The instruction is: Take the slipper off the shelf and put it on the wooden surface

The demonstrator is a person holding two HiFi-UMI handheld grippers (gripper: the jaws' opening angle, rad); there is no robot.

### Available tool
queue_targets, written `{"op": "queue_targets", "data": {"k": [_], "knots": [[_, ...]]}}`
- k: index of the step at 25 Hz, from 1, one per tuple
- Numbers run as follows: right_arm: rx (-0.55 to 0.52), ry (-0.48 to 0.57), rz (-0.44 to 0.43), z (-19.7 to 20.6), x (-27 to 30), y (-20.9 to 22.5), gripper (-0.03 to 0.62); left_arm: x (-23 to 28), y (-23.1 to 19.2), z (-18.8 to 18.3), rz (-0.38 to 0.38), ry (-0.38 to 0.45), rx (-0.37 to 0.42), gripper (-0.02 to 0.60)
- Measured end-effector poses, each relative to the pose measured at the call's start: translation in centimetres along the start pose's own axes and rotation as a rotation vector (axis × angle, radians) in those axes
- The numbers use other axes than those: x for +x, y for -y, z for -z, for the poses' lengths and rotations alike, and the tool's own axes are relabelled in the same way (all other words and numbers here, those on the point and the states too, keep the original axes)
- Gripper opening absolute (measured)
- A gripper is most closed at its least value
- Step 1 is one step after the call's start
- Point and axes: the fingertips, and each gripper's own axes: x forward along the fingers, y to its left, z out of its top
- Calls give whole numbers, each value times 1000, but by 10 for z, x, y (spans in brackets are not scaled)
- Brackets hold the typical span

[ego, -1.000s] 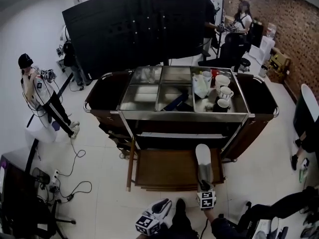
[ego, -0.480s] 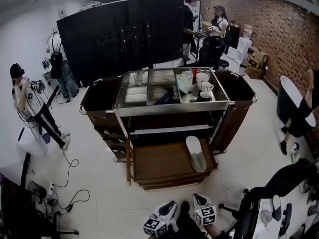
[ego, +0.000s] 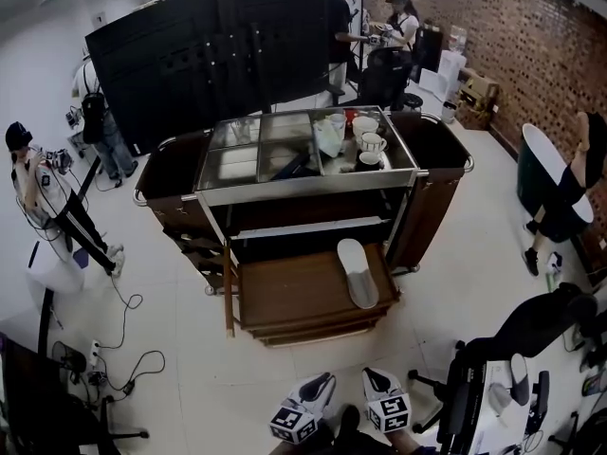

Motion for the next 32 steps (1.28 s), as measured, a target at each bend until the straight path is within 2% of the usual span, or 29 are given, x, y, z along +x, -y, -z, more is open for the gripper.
{"op": "queue_targets", "data": {"k": [5,9,11,18,22,32], "knots": [[-54,75,-4,-14,-34,17,0,-6,23,-1,-69,50,33,67],[-52,103,-2,-12,-57,25,0,-14,34,18,-183,76,-18,55],[-51,112,-6,-10,-67,28,0,-12,46,27,-206,85,-34,55],[-81,163,-43,-16,-96,29,0,14,101,32,-79,70,32,55],[-103,191,-58,-28,-100,28,0,26,109,20,-69,97,42,55],[-135,215,-101,-41,-101,17,0,34,113,14,-61,86,55,55]]}}
